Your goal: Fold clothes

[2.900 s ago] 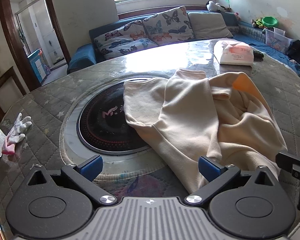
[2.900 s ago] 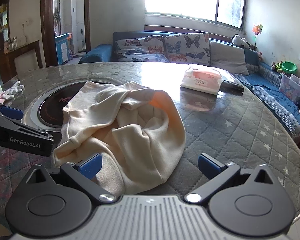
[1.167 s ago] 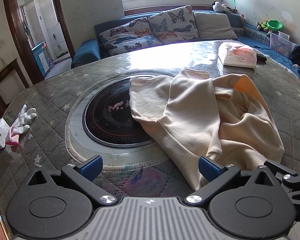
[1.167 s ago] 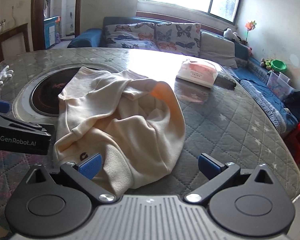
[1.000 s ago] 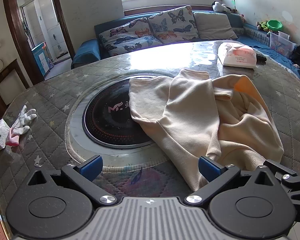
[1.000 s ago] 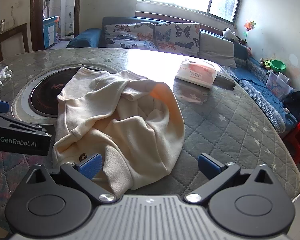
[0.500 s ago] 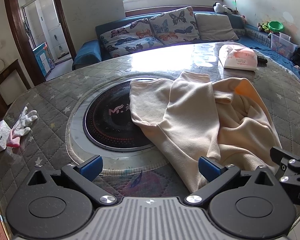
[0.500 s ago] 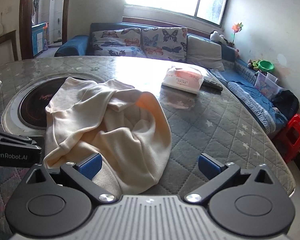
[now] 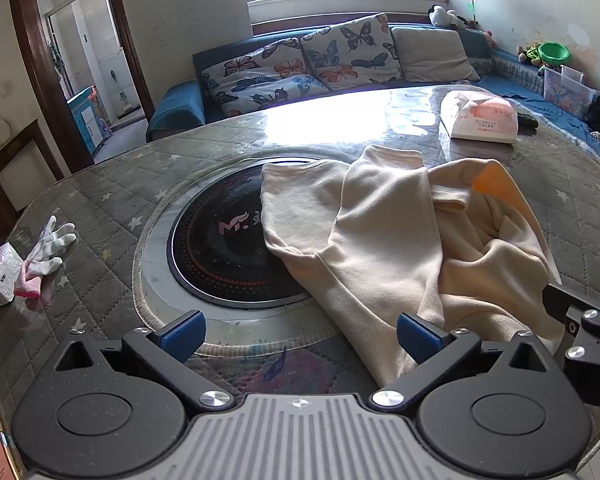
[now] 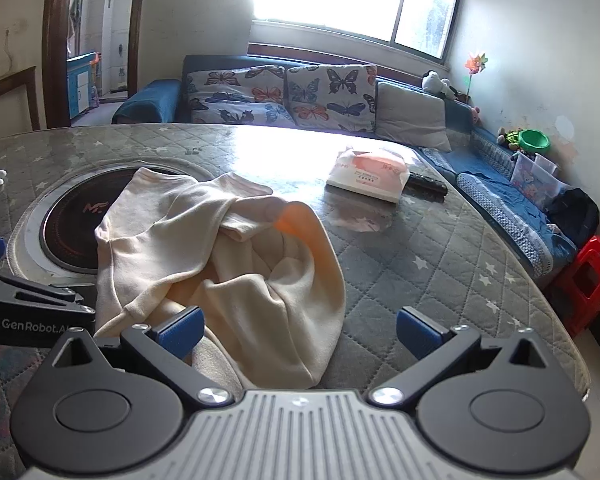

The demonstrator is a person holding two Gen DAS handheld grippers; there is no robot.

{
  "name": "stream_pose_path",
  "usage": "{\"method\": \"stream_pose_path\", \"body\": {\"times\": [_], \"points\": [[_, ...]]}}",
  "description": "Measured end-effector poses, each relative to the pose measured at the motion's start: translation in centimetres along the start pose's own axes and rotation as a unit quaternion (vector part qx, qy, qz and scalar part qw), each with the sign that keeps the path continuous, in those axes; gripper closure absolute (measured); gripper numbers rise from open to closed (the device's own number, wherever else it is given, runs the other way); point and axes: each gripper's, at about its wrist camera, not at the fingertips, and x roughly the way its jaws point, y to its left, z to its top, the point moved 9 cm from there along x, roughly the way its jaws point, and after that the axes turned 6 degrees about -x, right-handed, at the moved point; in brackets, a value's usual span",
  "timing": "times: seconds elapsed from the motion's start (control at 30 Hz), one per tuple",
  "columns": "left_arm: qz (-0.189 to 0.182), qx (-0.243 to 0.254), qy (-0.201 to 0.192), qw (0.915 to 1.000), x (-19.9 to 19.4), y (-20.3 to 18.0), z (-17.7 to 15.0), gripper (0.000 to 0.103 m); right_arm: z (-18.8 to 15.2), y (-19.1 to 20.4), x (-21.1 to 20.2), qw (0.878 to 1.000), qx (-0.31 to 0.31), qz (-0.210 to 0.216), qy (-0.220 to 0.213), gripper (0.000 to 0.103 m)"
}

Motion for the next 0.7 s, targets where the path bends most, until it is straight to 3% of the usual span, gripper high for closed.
{"method": "stream_pose_path", "body": {"times": [0.7], "points": [[-0.008, 0.013, 0.022, 0.9996, 2.4, -0.7, 0.4, 0.0, -0.9, 0.0, 2.7, 0.998, 0.001, 0.064, 0.021, 0.0]]}}
